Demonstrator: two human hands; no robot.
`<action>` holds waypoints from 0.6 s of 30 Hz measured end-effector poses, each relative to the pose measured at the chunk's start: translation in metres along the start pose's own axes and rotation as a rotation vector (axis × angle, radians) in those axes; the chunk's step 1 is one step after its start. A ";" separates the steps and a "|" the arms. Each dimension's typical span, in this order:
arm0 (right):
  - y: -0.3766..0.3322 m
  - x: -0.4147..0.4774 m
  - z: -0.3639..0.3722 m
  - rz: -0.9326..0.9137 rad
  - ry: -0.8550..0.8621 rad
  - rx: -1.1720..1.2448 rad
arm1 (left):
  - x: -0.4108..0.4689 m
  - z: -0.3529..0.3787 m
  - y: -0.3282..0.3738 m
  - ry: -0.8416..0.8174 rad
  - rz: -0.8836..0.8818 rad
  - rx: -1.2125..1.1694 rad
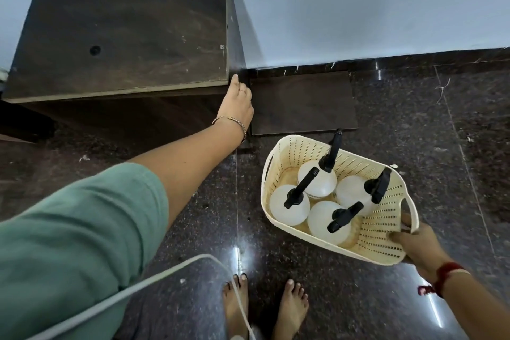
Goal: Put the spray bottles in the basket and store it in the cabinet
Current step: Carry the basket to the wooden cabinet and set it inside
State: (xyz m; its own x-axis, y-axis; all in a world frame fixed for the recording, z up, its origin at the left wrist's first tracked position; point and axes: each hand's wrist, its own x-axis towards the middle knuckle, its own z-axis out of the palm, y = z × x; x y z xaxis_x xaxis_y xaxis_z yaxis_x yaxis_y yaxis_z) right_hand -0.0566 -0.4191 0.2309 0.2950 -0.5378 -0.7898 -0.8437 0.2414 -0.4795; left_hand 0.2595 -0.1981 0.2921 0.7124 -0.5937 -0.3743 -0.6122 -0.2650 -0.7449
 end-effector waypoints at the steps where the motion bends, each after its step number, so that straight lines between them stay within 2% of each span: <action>1: 0.002 -0.001 -0.002 0.010 0.010 -0.003 | 0.000 -0.003 0.000 0.002 -0.007 -0.037; 5: 0.012 -0.002 -0.009 0.041 0.050 0.027 | -0.004 -0.013 0.004 -0.115 0.000 -0.331; 9: 0.015 -0.008 -0.007 0.050 0.031 0.070 | -0.020 -0.009 0.001 -0.343 0.019 -0.550; 13: 0.009 -0.010 -0.004 0.066 0.032 0.088 | -0.054 0.015 0.003 -0.780 0.145 -0.783; 18: -0.007 -0.012 0.009 0.062 0.013 -0.008 | -0.112 0.060 0.018 -1.208 0.081 -1.000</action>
State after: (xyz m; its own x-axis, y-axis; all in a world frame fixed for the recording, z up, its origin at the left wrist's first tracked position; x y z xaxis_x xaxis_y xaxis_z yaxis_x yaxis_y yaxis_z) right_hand -0.0503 -0.4067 0.2403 0.2358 -0.5327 -0.8128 -0.8639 0.2681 -0.4264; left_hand 0.1894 -0.0908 0.2870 0.2102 0.1748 -0.9619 -0.2826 -0.9310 -0.2309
